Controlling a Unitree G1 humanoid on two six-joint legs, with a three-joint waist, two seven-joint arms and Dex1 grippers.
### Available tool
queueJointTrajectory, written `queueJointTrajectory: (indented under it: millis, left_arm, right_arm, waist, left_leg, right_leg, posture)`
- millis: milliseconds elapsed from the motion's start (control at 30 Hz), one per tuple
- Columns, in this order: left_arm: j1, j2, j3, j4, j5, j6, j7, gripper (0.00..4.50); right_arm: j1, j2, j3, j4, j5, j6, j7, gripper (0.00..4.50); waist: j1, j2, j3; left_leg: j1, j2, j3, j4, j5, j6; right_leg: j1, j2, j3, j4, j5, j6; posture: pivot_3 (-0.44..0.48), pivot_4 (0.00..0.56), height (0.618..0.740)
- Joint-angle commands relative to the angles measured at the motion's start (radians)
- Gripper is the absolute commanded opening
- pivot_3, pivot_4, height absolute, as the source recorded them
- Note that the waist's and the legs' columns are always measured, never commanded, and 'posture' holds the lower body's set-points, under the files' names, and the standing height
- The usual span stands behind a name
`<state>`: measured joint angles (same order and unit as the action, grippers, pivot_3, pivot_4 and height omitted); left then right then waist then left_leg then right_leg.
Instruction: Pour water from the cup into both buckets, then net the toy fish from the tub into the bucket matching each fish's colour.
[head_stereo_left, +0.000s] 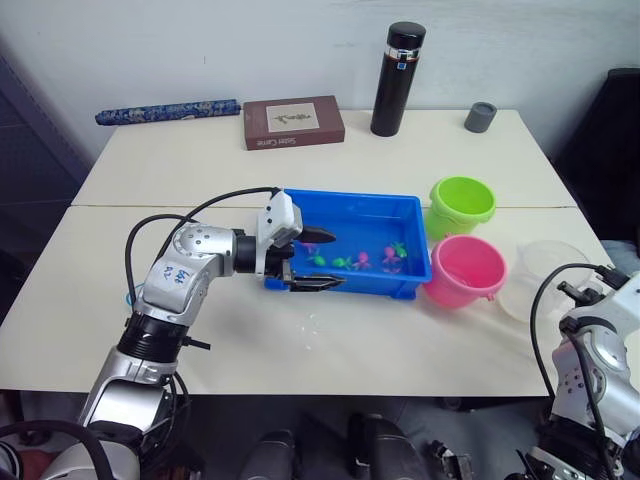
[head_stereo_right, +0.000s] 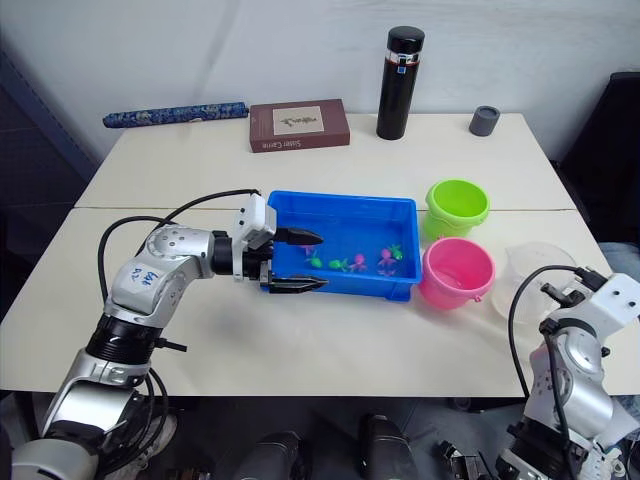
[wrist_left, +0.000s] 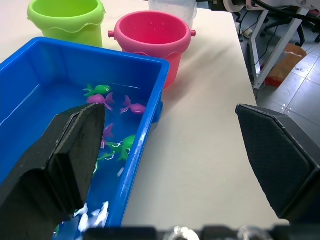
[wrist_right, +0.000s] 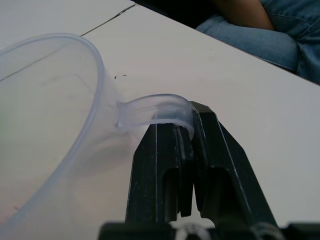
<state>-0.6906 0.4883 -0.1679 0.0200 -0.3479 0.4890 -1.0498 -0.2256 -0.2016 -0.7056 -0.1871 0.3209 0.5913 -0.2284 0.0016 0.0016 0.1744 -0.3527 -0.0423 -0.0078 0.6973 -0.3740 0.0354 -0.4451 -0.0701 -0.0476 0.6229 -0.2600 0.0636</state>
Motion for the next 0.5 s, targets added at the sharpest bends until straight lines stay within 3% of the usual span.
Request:
queueJointTrajectory:
  millis: [33, 233, 500]
  left_arm:
    - [-0.032, 0.000, 0.018, 0.010, -0.002, -0.015, -0.002, 4.50]
    - [-0.047, -0.002, 0.022, 0.028, -0.006, -0.043, -0.021, 4.50]
    - [-0.061, -0.020, 0.034, 0.054, -0.012, -0.124, -0.044, 4.50]
  right_arm:
    - [0.011, -0.061, -0.017, -0.056, 0.063, 0.017, 0.066, 0.07]
    - [0.037, -0.210, 0.008, -0.079, 0.137, 0.042, 0.247, 0.07]
    - [0.040, -0.433, 0.053, -0.030, 0.108, 0.021, 0.419, 0.07]
  waist:
    - [0.000, 0.000, 0.000]
    - [-0.001, 0.001, 0.001]
    - [0.001, 0.002, 0.001]
  left_leg:
    - [0.000, 0.000, 0.000, 0.000, 0.000, 0.000]
    - [0.000, 0.000, 0.000, 0.000, 0.000, 0.000]
    - [0.000, 0.000, 0.001, 0.000, 0.000, 0.001]
  right_leg:
    - [0.000, 0.000, 0.000, 0.000, 0.000, 0.000]
    - [0.000, 0.000, 0.000, 0.000, 0.000, 0.000]
    - [0.000, 0.000, 0.000, -0.001, 0.000, 0.000]
  posture:
    - [0.000, 0.150, 0.739]
    - [0.000, 0.150, 0.739]
    - [0.000, 0.150, 0.739]
